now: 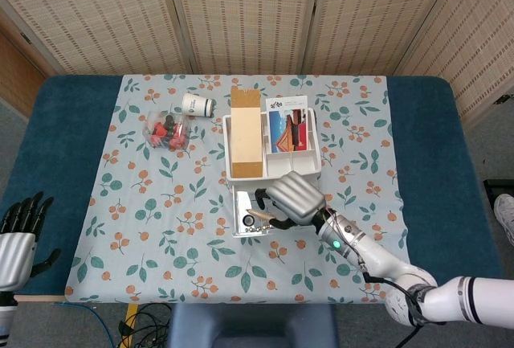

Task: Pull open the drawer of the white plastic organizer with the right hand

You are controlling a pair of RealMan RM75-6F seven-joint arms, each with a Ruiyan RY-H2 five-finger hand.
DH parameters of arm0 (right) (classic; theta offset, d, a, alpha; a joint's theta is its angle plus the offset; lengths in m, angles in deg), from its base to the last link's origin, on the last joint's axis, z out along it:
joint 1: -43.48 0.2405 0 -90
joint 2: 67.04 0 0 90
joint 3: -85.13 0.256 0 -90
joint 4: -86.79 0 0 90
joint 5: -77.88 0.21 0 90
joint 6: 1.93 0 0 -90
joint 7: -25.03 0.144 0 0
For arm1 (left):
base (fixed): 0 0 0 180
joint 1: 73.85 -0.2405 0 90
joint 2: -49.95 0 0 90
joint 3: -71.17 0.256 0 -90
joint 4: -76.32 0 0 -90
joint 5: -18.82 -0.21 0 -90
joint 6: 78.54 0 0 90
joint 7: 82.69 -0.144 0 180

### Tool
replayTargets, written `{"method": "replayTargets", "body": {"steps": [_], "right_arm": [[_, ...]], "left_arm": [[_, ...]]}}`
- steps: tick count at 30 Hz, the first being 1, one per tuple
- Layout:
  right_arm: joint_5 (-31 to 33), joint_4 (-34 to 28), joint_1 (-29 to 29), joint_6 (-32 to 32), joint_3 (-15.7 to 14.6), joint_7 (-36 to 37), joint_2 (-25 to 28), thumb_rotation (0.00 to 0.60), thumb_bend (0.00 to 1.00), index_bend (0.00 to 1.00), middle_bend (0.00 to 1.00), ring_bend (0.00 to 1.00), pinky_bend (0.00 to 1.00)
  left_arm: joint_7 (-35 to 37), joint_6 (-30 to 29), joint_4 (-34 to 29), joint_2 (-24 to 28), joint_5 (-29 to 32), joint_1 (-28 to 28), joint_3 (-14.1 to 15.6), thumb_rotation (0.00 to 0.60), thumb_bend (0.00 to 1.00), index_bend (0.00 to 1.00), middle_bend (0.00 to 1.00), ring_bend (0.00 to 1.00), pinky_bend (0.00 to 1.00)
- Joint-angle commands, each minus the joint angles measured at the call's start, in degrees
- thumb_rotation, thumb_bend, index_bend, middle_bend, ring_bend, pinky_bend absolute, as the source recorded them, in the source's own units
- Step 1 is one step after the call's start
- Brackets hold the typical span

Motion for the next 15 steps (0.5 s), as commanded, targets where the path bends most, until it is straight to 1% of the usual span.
{"method": "replayTargets", "body": {"steps": [1, 7, 15], "right_arm": [[2.99, 1.32, 2.42, 0.45, -0.75, -2.85, -2.32, 0.6, 0.26, 0.51, 1.0, 1.0, 1.0], [6.58, 3.52, 5.03, -0.2, -1.77, -6.3, -5.0, 0.6, 0.26, 0.54, 1.0, 1.0, 1.0], [9.99, 5.9, 6.54, -2.64, -3.29, -9.56, -7.45, 0.6, 0.18, 0.54, 1.0, 1.0, 1.0]], "left_arm": [[0.01, -0.03, -0.06, -0.01, -0.05, -0.04, 0.0, 0.6, 0.22, 0.02, 0.0, 0.0, 0.07], [-0.07, -0.24, -0.18, 0.07, -0.14, -0.23, 0.01, 0.6, 0.22, 0.02, 0.0, 0.0, 0.07], [-0.12, -0.04, -0.22, 0.07, -0.13, -0.19, -0.07, 0.6, 0.22, 0.02, 0.0, 0.0, 0.07]]}}
